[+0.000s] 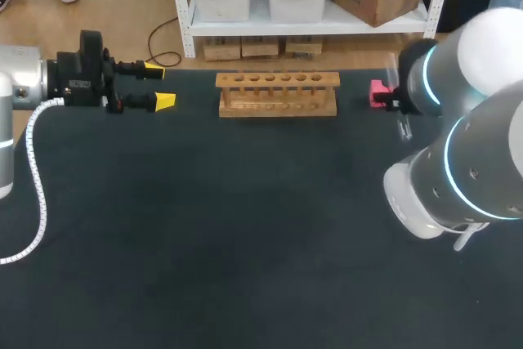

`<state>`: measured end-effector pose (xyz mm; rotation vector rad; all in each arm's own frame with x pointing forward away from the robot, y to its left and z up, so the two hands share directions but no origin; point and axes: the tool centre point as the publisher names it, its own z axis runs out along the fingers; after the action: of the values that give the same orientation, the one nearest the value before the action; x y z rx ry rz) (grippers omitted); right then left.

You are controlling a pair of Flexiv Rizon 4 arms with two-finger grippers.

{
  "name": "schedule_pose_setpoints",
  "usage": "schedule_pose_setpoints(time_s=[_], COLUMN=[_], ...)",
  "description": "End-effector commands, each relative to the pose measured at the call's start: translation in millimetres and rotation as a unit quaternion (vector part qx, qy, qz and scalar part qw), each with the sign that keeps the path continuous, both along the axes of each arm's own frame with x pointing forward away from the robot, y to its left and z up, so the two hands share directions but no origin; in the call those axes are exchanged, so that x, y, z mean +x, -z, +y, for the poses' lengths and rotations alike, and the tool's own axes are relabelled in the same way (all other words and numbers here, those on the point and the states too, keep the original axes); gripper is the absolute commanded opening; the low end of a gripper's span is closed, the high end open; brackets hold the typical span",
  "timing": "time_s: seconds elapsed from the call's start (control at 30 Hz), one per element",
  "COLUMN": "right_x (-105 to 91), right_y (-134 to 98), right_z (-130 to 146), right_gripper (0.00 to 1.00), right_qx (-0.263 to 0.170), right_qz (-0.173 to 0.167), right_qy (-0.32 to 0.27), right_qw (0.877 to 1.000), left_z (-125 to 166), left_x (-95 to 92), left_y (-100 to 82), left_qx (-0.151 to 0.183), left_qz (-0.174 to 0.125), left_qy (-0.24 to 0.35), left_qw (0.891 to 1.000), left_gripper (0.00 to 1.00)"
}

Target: Grasp the test tube, adjust it, and insert it.

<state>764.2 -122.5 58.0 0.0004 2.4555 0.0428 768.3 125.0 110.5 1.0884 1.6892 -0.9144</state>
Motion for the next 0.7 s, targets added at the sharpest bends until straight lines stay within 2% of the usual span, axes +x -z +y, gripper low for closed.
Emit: schedule_pose_setpoints(time_s=[0.03, 0.3, 0.7], right_x=[-10.9, -8.4, 9.7], right_y=[-21, -34, -29], right_z=[18, 49, 93], right_gripper=[0.00, 0.00, 0.00], right_qx=[-0.017, -0.008, 0.018], right_qz=[0.004, -0.003, -0.004], right_qy=[0.014, -0.006, -0.053], right_qw=[1.000, 1.000, 0.998], left_z=[0, 0, 0], left_x=[-0.2, -0.2, -0.2], left_y=[1.2, 1.2, 1.2], left_qx=[-0.002, -0.002, -0.002], left_qz=[-0.002, -0.002, -0.002], left_qy=[-0.001, -0.001, -0.001], left_qw=[1.000, 1.000, 1.000], left_gripper=[1.00, 1.00, 1.00])
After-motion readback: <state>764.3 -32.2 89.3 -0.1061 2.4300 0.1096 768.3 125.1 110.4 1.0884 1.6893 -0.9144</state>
